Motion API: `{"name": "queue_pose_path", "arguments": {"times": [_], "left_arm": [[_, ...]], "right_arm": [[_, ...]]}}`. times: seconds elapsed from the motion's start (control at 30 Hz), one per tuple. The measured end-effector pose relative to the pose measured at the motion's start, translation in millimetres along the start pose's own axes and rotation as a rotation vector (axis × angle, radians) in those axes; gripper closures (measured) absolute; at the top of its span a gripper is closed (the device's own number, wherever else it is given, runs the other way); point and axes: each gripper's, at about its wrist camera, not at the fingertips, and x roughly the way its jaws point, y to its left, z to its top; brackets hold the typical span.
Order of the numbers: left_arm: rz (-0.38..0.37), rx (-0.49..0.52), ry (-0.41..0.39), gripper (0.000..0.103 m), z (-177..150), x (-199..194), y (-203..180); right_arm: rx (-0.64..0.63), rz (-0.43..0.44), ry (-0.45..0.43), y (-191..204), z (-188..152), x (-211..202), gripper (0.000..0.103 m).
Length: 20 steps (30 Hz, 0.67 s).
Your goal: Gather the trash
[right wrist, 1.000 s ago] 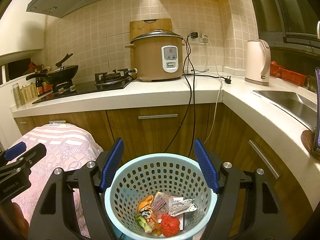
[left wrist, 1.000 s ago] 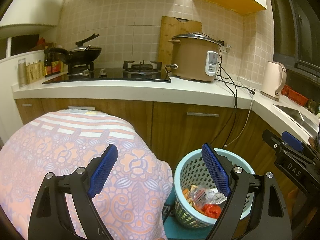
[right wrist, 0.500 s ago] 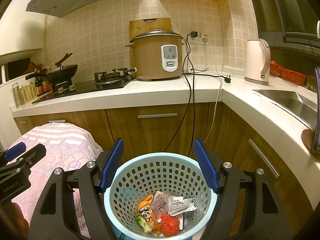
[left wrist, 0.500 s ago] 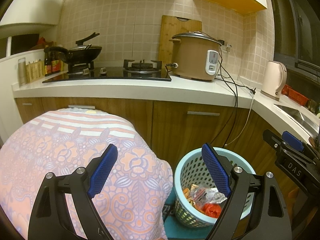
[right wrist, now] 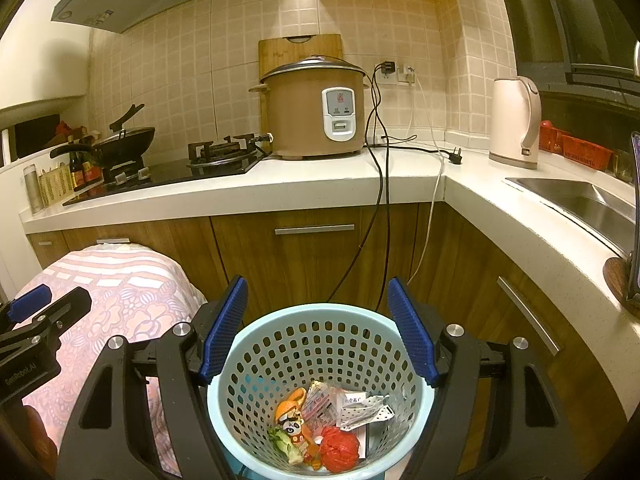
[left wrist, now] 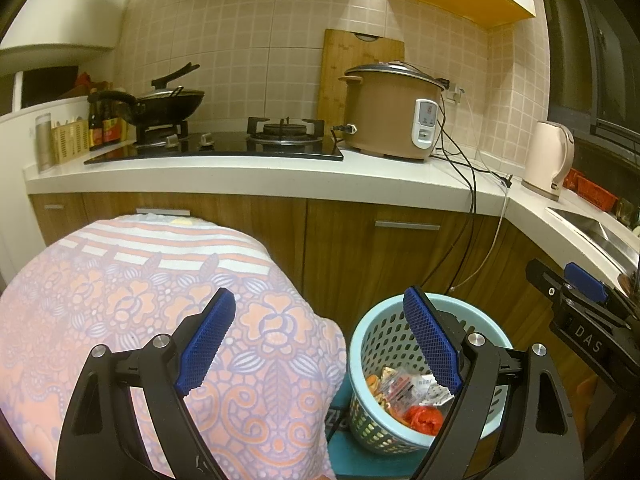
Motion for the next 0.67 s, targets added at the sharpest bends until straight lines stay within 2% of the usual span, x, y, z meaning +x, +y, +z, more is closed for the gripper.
{"name": "queue_pose_path", "arguments": {"times": [0.33, 0.47, 0.67], "left_arm": [[0.006, 0.013, -0.002, 0.019, 0.3, 2.4, -1.5], [-0.003, -0.008, 0.031, 0.016, 1.5, 6.2, 0.2], [0.002, -0.017, 0.011, 0.016, 5.8, 0.7, 3.3]], "right_arm": [[-0.004, -0.016, -0.003, 3.5, -0.5, -0.5, 0.035], [-0.003, -0.023, -0.002, 4.2, -0.2, -1.8, 0.035], [0.000, -0.031, -0.010, 5.8, 2.6, -7.5, 0.035]]}}
